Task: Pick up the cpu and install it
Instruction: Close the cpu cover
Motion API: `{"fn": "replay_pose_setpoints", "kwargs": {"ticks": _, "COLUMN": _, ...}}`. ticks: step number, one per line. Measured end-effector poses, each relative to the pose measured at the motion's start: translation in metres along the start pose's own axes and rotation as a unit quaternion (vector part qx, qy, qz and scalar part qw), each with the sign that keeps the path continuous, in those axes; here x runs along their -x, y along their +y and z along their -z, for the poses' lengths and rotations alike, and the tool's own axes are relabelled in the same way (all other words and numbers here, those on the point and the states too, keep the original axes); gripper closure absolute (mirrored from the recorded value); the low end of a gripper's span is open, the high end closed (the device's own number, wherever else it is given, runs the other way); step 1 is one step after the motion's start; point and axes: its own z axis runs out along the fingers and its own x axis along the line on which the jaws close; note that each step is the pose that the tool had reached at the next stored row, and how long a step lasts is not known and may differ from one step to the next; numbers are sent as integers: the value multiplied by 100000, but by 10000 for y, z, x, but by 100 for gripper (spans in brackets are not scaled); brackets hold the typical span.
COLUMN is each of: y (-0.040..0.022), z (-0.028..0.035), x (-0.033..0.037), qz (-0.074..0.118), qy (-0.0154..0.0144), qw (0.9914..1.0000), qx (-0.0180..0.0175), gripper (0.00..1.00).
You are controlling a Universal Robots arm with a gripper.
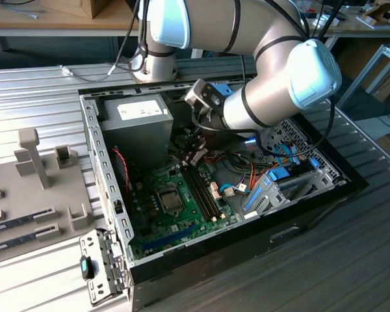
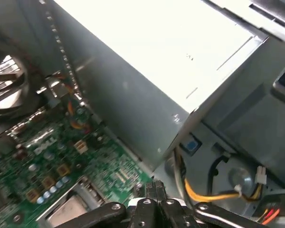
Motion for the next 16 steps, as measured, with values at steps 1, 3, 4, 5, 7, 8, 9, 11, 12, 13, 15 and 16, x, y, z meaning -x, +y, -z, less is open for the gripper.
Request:
{"fn": "replay_pose_setpoints", "kwargs": {"ticks": 1, "y": 7, "z": -11, "x": 11, "qz": 8, "qy": 3, "qw": 100000, "qx": -1, "gripper": 89}}
{"fn": "replay_pose_setpoints", "kwargs": {"ticks": 3, "y": 8, "z": -30, "x": 19, "qz": 66, "qy": 22, "qw": 100000, "qx": 11, "gripper": 89}}
{"fn": "replay_pose_setpoints", "kwargs": {"ticks": 4, "y": 6, "z": -37, "x": 17, "qz": 142, "qy": 66, "qw": 100000, "qx": 16, "gripper": 89}}
{"fn": "replay_pose_setpoints", "kwargs": {"ticks": 5, "y": 6, "z": -42, "x": 15, "qz": 225, "qy": 120, "qw": 100000, "qx": 16, "gripper": 89}}
{"fn": "replay_pose_setpoints", "kwargs": {"ticks": 7, "y": 5, "z": -53, "x": 10, "qz": 452, "qy": 309, "qw": 99998, "qx": -28, "gripper": 89}}
{"fn": "replay_pose_setpoints", "kwargs": {"ticks": 8, "y": 5, "z": -55, "x": 10, "qz": 554, "qy": 534, "qw": 99997, "qx": -163, "gripper": 89}}
{"fn": "replay_pose_setpoints", "kwargs": {"ticks": 9, "y": 6, "z": -55, "x": 9, "qz": 684, "qy": 1103, "qw": 99990, "qx": -571, "gripper": 89}}
{"fn": "replay_pose_setpoints", "kwargs": {"ticks": 11, "y": 9, "z": -57, "x": 5, "qz": 730, "qy": 2421, "qw": 99954, "qx": -1663, "gripper": 89}}
{"fn": "replay_pose_setpoints", "kwargs": {"ticks": 12, "y": 14, "z": -57, "x": 1, "qz": 772, "qy": 3040, "qw": 99926, "qx": -2210, "gripper": 89}}
{"fn": "replay_pose_setpoints", "kwargs": {"ticks": 13, "y": 19, "z": -53, "x": -2, "qz": 888, "qy": 3151, "qw": 99920, "qx": -2290, "gripper": 89}}
{"fn": "replay_pose_setpoints", "kwargs": {"ticks": 15, "y": 27, "z": -39, "x": -1, "qz": 1028, "qy": 3212, "qw": 99917, "qx": -2300, "gripper": 89}}
{"fn": "replay_pose_setpoints", "kwargs": {"ticks": 16, "y": 32, "z": -30, "x": -1, "qz": 1065, "qy": 3231, "qw": 99916, "qx": -2297, "gripper": 89}}
